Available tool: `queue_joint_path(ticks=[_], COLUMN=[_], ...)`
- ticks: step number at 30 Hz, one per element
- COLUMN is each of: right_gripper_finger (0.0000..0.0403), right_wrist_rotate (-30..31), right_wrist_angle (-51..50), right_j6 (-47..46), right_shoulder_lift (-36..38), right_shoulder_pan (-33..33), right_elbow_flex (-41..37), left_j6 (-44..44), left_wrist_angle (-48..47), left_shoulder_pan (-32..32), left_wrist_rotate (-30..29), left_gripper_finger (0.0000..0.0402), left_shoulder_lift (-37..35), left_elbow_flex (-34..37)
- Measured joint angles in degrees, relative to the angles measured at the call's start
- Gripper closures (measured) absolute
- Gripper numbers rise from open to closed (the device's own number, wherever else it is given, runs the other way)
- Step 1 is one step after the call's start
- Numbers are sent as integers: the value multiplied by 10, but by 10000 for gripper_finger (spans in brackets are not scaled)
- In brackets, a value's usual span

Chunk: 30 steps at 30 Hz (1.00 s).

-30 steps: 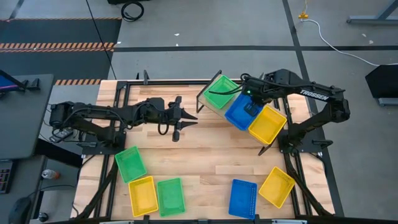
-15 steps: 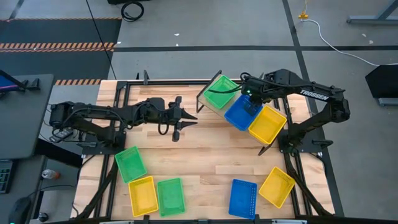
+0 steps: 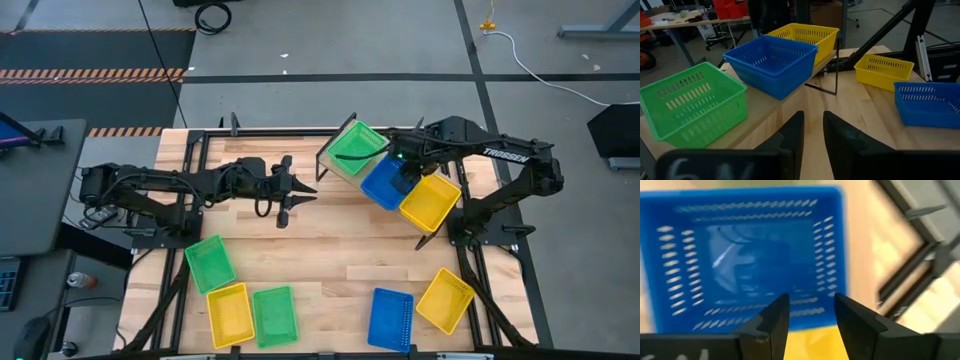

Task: Stack baskets on shelf by color
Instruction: Stack the right yellow bin on top of the yellow bin on the shelf

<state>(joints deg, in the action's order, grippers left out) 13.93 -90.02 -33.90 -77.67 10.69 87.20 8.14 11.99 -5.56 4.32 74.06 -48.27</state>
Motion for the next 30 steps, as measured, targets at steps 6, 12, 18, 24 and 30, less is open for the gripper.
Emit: queue_joint_path(ticks=[6, 12, 18, 24, 30], right_gripper_finger=[242, 242, 242, 242, 242], right_wrist_rotate=[-21, -17, -7, -17, -51], right_wrist_angle=[9, 39, 86, 129, 129], right_j6=[-49, -107, -166, -204, -249], right_shoulder_lift=[0, 0, -12, -62, -135], right_shoulder_pan=[-59, -142, -236, -330, -405], right_elbow_flex=[0, 0, 0, 0, 0], left_j6=[0, 1, 1, 1, 0], left_wrist_angle=[1, 1, 1, 2, 2], left_shoulder_pan=[0, 0, 0, 3, 4], left_wrist_rotate=[0, 0, 0, 6, 30], left_gripper_finger=[326, 328, 327, 330, 325], left_shoulder_lift=[0, 0, 0, 0, 0], left_elbow_flex=[0, 0, 0, 0, 0])
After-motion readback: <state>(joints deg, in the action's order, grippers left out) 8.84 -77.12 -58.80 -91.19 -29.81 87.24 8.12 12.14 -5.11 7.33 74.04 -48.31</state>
